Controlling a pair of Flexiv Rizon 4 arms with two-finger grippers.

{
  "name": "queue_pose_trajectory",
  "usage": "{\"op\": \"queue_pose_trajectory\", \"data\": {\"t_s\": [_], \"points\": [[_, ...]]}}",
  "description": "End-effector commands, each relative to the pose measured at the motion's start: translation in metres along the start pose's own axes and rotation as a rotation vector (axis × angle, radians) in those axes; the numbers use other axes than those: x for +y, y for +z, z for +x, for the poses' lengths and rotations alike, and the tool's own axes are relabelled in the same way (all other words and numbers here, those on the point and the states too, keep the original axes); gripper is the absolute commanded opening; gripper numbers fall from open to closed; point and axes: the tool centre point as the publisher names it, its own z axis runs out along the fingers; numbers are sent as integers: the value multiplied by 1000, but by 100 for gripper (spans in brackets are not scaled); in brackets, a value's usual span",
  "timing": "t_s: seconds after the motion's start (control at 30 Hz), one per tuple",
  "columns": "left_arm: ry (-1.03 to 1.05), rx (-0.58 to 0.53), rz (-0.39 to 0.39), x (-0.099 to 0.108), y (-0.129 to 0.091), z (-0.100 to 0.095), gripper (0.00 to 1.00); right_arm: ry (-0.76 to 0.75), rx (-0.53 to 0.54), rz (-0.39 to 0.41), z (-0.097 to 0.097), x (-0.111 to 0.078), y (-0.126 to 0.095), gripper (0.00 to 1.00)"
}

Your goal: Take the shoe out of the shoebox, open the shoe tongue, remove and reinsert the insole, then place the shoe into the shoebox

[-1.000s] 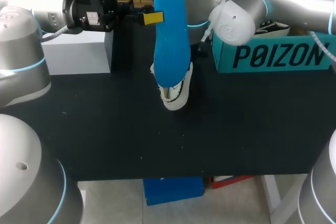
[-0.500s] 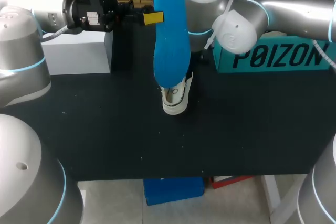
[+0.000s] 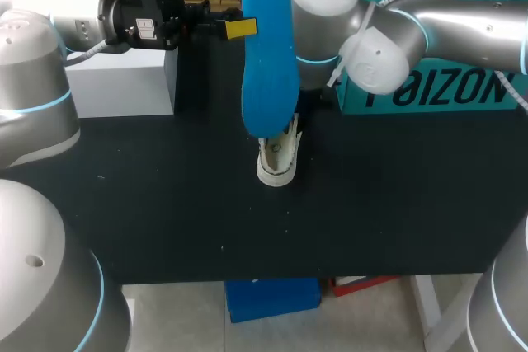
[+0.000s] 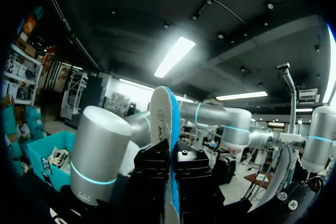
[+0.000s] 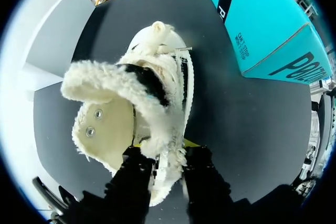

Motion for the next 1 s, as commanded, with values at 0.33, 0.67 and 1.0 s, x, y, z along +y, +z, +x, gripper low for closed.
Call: {"op": "queue_pose_trajectory", "data": {"t_s": [0.33,0.67,1.0], "points": [[2,-5,1,1,1,1,0,80,6,-80,-34,-11,-57,100],[2,-5,1,1,1,1,0,162,219,-139,-53,-29,-85,100],[2,-5,1,1,1,1,0,143,537,-129,-47,-34,-101,100]]}}
